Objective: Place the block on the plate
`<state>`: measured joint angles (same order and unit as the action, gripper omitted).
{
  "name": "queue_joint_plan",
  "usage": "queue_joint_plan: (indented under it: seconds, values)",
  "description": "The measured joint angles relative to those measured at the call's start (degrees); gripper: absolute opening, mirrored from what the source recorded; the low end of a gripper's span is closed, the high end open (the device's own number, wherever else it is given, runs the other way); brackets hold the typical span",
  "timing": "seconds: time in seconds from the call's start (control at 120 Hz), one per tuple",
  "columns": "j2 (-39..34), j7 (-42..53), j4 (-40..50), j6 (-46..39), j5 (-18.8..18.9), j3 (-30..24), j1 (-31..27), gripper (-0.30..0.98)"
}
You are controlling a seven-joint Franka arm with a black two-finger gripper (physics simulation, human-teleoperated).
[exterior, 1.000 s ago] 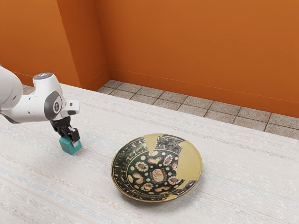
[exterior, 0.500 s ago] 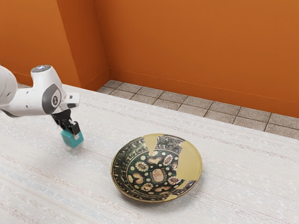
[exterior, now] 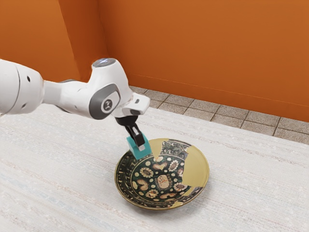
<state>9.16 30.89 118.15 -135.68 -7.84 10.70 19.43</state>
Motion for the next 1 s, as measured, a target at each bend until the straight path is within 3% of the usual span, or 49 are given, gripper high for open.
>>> queue_joint_plan:
  seconds: [0.158, 0.383, 0.567, 0.792, 1.0]
  values:
    - [5.2, -1.9, -2.6, 0.7, -0.6, -0.8, 5.0, 0.35]
    - [11.7, -4.1, -7.0, 0.9, -2.3, -0.9, 6.3, 0.36]
    - [12.6, -4.9, -7.5, 1.2, -3.5, -0.9, 6.3, 0.54]
    - [6.1, -6.0, -12.7, 8.6, -3.3, 1.0, 6.3, 0.63]
    - [-2.3, -10.5, -24.7, 24.8, 2.6, 3.9, 5.4, 0.67]
